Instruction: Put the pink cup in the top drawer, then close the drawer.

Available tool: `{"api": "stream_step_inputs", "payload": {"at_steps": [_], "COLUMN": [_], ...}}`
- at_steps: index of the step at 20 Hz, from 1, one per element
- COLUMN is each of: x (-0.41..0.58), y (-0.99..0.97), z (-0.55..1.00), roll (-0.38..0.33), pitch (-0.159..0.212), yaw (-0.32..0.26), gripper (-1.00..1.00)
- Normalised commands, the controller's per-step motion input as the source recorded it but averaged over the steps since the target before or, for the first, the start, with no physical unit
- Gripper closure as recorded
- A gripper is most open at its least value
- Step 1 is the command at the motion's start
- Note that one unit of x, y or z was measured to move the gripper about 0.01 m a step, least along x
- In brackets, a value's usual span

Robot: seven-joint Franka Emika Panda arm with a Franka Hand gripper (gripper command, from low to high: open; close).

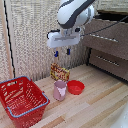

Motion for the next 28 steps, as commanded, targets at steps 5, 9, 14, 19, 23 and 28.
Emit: {"api": "stream_step_inputs", "payload": {"at_steps": [5, 9, 14, 19, 23, 28], "x": [-0.417, -0.384, -0.241, -0.12, -0.095, -0.126], "y": [0.0, 0.0, 0.0, 0.0, 0.05, 0.08], "z": [-0.33, -0.37, -0.38, -0.46, -0.42, -0.4], "roll": [-0.007, -0.011, -0.003, -0.021, -0.037, -0.049], "pitch": [-0.001, 0.009, 0.002, 0.0, 0.0, 0.0], "yaw": [0.0, 0.0, 0.002, 0.006, 0.002, 0.001], "gripper": [-1.0, -1.0, -1.0, -1.0, -1.0, -1.0]}}
